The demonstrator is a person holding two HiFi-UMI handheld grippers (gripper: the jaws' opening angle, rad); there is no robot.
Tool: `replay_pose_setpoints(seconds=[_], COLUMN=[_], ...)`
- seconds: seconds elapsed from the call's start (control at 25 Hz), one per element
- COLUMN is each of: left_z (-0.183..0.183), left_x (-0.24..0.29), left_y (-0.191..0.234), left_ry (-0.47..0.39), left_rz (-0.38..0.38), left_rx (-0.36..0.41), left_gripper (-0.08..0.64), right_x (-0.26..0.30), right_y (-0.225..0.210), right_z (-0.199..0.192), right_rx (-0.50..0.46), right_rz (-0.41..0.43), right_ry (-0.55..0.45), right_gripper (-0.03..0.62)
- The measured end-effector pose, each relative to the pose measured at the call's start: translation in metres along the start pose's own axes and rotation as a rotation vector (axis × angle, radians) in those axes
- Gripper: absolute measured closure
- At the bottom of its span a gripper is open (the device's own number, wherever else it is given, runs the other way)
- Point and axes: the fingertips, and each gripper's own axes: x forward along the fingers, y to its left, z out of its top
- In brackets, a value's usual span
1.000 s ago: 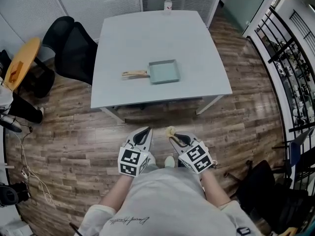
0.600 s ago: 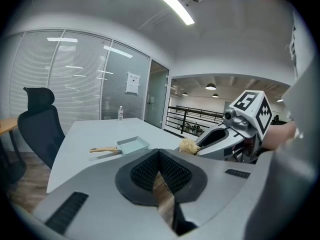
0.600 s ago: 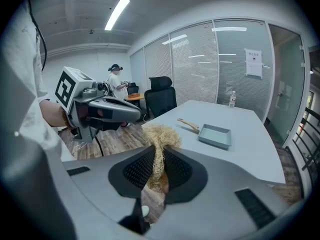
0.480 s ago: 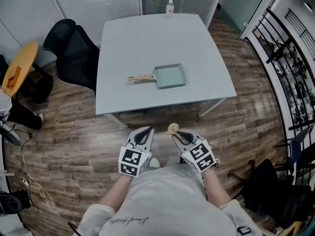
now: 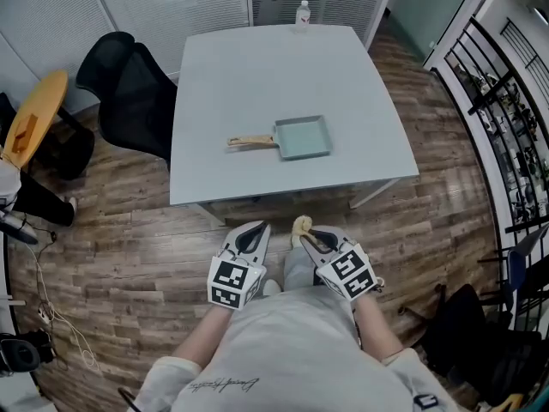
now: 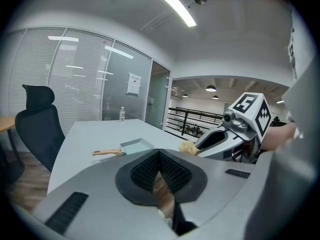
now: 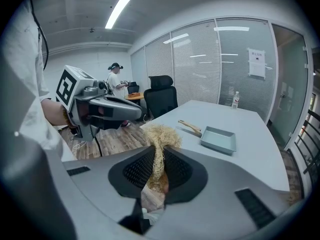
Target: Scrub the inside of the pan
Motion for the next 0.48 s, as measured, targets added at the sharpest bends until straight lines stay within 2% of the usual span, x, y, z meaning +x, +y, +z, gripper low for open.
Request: replay_pose_setpoints(seconds=[0.2, 0.48], left_z=[0.006, 0.027], left_x=[0.017, 0.06], left_y=[0.017, 0.047], left_ry=[0.002, 0.006], left_rz=[0.028, 0.056], left_rx=[-0.008, -0.012], left_gripper=[0.549, 0.548], right_x=[0.021, 0.044], right_y=[-0.019, -0.07], right_z=[0.011, 0.033], right_rx=[-0.006, -0.024], right_rz=[0.031, 0.049], right_ry=[-0.007, -0.009], right_gripper=[0.525, 0.525])
